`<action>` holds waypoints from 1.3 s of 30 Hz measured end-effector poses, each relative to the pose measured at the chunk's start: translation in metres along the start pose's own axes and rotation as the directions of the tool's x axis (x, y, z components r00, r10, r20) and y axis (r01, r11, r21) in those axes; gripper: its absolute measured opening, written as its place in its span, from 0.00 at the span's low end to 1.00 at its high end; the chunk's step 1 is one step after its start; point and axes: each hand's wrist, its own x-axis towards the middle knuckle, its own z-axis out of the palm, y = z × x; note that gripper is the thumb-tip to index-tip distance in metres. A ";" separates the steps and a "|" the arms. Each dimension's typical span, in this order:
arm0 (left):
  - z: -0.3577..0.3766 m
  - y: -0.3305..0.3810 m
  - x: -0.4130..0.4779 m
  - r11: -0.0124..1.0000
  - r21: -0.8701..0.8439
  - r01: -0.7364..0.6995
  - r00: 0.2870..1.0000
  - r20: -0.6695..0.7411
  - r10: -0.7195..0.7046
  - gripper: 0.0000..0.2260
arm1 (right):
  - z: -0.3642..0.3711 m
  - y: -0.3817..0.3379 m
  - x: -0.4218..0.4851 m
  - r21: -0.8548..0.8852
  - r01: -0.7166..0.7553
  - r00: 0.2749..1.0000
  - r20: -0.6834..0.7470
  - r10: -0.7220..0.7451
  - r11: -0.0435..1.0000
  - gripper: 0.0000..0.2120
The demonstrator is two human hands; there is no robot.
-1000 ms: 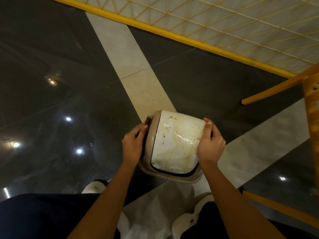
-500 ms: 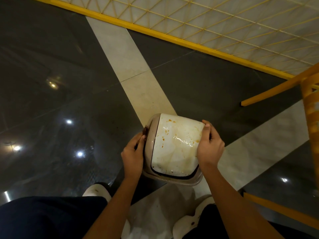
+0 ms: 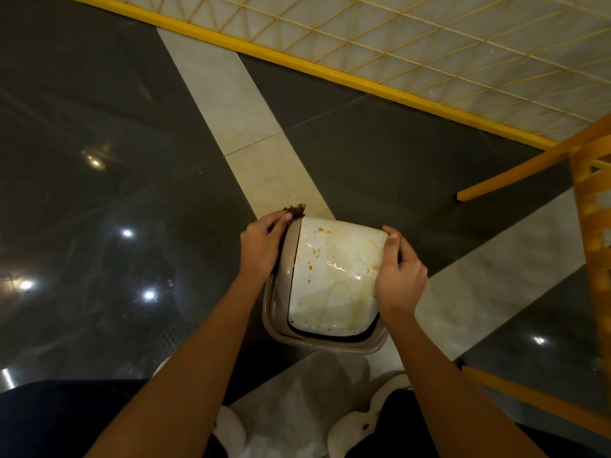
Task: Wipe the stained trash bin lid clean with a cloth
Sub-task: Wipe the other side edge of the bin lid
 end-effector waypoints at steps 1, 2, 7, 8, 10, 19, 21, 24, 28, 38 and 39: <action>0.000 0.000 -0.004 1.000 -0.029 -0.008 1.000 -0.018 0.008 0.12 | 0.000 0.000 0.000 -0.001 0.003 1.000 -0.006 -0.003 1.000 0.14; -0.001 -0.001 -0.009 0.998 -0.057 -0.013 0.999 -0.041 0.010 0.12 | 0.000 0.001 -0.001 -0.004 0.010 1.000 -0.012 -0.010 1.000 0.14; -0.006 -0.007 -0.013 1.000 -0.017 -0.011 0.999 -0.038 0.011 0.12 | 0.000 -0.001 -0.005 -0.002 0.010 1.000 -0.003 -0.010 1.000 0.14; -0.007 -0.005 -0.007 1.000 0.027 0.004 1.000 -0.002 -0.004 0.12 | 0.000 -0.001 -0.005 -0.002 0.007 1.000 0.000 -0.007 1.000 0.14; -0.008 0.001 0.004 0.997 0.067 0.045 0.997 0.063 -0.049 0.12 | -0.001 -0.002 -0.005 -0.006 0.001 1.000 0.005 -0.001 1.000 0.14; -0.012 -0.008 -0.014 0.983 -0.134 0.126 0.992 0.006 -0.127 0.11 | 0.000 -0.001 -0.006 -0.014 0.020 1.000 0.002 -0.020 1.000 0.14; -0.010 -0.001 -0.003 0.988 -0.059 0.142 0.990 0.033 -0.140 0.11 | 0.000 -0.001 -0.006 -0.018 0.012 1.000 0.004 -0.012 1.000 0.14; -0.009 0.009 -0.003 0.987 -0.090 0.131 0.991 0.050 -0.127 0.11 | 0.000 0.000 -0.006 -0.011 0.009 1.000 0.003 -0.009 1.000 0.14; -0.019 -0.001 -0.028 0.969 -0.220 0.113 0.994 0.019 -0.111 0.09 | 0.000 -0.001 -0.006 -0.013 0.018 1.000 -0.005 -0.018 1.000 0.15; -0.015 0.011 -0.023 0.980 -0.180 0.085 0.996 0.017 -0.084 0.08 | 0.000 -0.001 -0.006 -0.015 0.020 1.000 -0.006 -0.020 1.000 0.16; -0.017 0.007 -0.030 0.975 -0.211 0.075 0.997 0.002 -0.076 0.08 | 0.000 -0.001 -0.007 -0.015 0.028 1.000 -0.011 -0.028 0.999 0.17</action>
